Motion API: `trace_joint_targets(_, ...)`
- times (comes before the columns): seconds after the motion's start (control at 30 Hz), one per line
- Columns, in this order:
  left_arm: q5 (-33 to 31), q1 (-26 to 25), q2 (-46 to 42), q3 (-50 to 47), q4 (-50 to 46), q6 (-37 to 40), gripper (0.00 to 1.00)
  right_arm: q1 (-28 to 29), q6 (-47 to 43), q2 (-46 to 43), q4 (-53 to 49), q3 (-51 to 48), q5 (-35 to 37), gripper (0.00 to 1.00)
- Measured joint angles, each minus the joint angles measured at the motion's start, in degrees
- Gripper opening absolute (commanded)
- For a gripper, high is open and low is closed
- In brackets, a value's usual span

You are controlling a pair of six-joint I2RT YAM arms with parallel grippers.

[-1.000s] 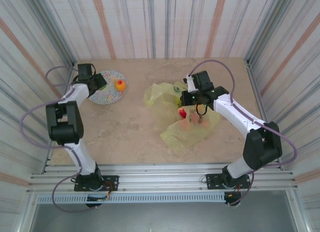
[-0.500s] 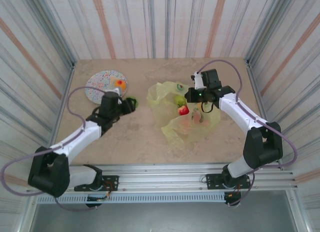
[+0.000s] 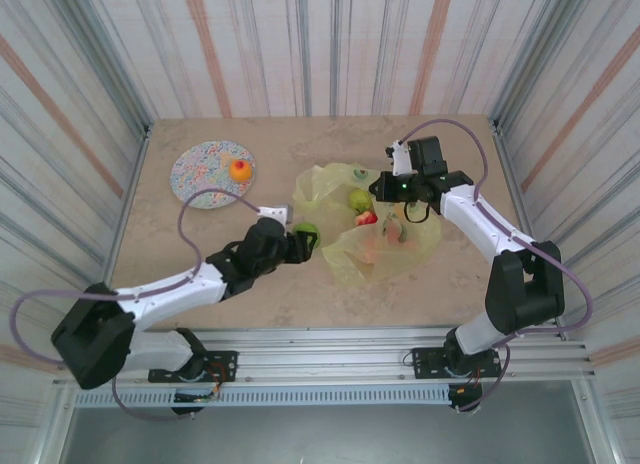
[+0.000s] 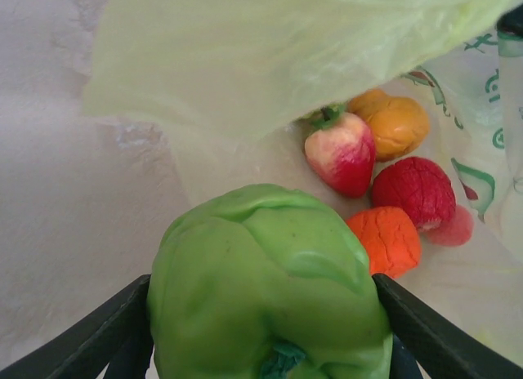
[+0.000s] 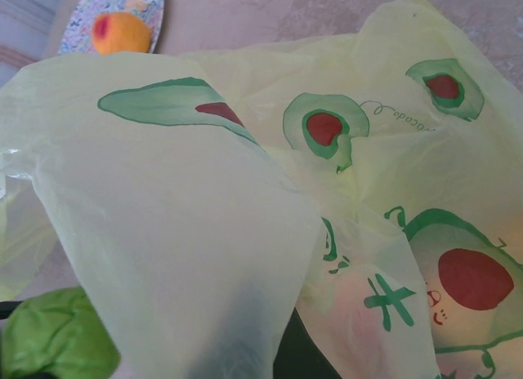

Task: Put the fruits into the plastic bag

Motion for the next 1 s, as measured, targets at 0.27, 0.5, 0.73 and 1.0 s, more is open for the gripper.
trace_joint_targets(0.27, 1.36, -0.04, 13.64, 12.68, 5.03, 1.95, 0.67, 0.00, 0.00, -1.07, -0.59, -1.07, -0.39, 0.00)
trace_joint_targets(0.5, 2.91, -2.67, 24.81, 21.64, 7.41, 1.55, 0.68, -1.09, 1.90, -3.78, 0.13, -3.32, -2.27, 0.00)
trace_joint_targets(0.73, 2.86, -4.13, 31.71, 28.61, 9.94, -0.31, 0.68, -2.99, 4.52, -6.82, 1.73, -4.17, -3.19, 0.00)
trace_joint_targets(1.0, 2.21, -4.24, 37.83, 33.66, 10.93, -1.49, 0.76, -3.34, 6.21, -8.52, 3.93, -4.46, -3.13, 0.00)
